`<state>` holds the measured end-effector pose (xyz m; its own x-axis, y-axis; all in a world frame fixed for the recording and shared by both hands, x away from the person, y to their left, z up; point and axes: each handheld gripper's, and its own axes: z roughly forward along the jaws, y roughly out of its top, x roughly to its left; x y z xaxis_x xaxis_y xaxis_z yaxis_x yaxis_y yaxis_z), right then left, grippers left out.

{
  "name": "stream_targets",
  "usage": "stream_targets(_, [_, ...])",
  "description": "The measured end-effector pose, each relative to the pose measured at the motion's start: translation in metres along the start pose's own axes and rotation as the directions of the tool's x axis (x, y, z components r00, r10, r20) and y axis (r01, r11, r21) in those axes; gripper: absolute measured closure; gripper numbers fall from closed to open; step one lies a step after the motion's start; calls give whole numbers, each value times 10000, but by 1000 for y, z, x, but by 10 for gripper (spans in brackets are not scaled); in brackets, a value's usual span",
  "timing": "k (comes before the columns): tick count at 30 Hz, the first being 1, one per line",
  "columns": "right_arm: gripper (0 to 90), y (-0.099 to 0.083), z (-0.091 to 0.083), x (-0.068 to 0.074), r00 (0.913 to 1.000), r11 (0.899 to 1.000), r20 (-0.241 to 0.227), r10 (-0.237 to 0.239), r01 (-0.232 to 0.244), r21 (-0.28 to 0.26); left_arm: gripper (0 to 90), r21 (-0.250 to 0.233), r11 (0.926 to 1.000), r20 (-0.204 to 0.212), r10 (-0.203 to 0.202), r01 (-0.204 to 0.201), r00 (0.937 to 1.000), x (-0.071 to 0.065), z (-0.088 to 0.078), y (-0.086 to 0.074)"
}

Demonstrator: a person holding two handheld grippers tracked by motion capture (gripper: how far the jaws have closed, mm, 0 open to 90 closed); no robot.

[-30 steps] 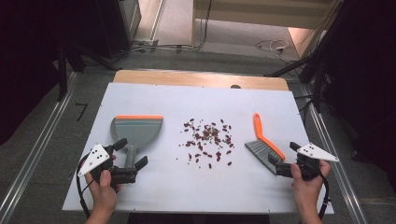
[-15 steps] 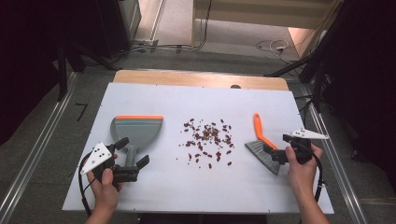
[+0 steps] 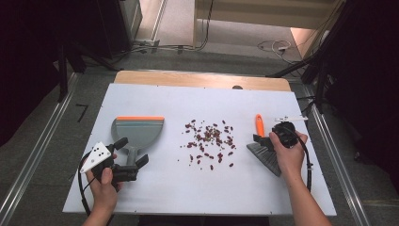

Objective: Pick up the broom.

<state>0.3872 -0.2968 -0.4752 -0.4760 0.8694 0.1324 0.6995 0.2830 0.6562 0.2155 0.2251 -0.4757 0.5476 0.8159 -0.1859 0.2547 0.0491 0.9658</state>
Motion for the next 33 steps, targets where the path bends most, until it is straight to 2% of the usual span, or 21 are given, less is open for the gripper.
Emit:
stream_targets(3, [68, 9, 8, 3, 9996, 9993, 282, -24, 14, 363, 5, 50, 10000, -96, -23, 23, 10000, 2, 2, 0])
stream_targets(6, [192, 13, 12, 6, 9992, 9995, 385, 68, -80, 321, 5, 120, 9999, -107, 99, -97, 9999, 1, 4, -1])
stream_targets(11, [301, 18, 23, 9, 9936, 9952, 1119, 152, -259, 946, 5, 23, 10000, -173, 32, -32, 9998, 2, 4, 1])
stream_targets(14, [378, 17, 30, 16, 9775, 9901, 2062, -452, 164, 1391, 5, 43, 10000, -161, 8, -8, 9999, 3, 7, 1])
stream_targets(15, [390, 15, 30, 18, 9744, 9902, 2183, -539, 240, 1373, 5, 122, 9999, -160, 38, -36, 9999, 2, 9, 1])
stream_targets(16, [406, 14, 29, 18, 9740, 9909, 2215, -474, 179, 1335, 6, 187, 9998, -147, 77, -75, 9999, 1, 9, 0])
stream_targets(18, [450, 13, 27, 16, 9774, 9907, 2113, 16, -303, 1329, 5, 216, 9997, -144, 114, -111, 9998, 0, 8, 0])
stream_targets(20, [458, 13, 23, 17, 9751, 9847, 2217, 67, -451, 1685, 5, 191, 9997, -156, 160, -157, 9998, -2, 6, 1])
stream_targets(25, [476, 9, 18, 18, 9760, 9783, 2178, -40, -414, 2031, 5, 228, 9993, -164, 287, -283, 9995, -6, 6, 2])
stream_targets(26, [494, 8, 18, 19, 9762, 9787, 2169, 14, -458, 2000, 5, 241, 9992, -132, 316, -312, 9994, -6, 6, 1])
stream_targets(29, [642, 7, 16, 15, 9765, 9815, 2146, 182, -584, 1826, 5, 136, 9998, 16, 161, -161, 9999, -10, 5, 5])
stream_targets(30, [660, 6, 15, 12, 9783, 9824, 2035, 393, -751, 1713, 5, 67, 9999, 45, 149, -150, 9999, -12, 4, 7])
stream_targets(33, [663, 4, 14, 8, 9820, 9840, 1799, 571, -859, 1562, 5, 70, 9991, 129, 407, -408, 9991, -18, 6, 11])
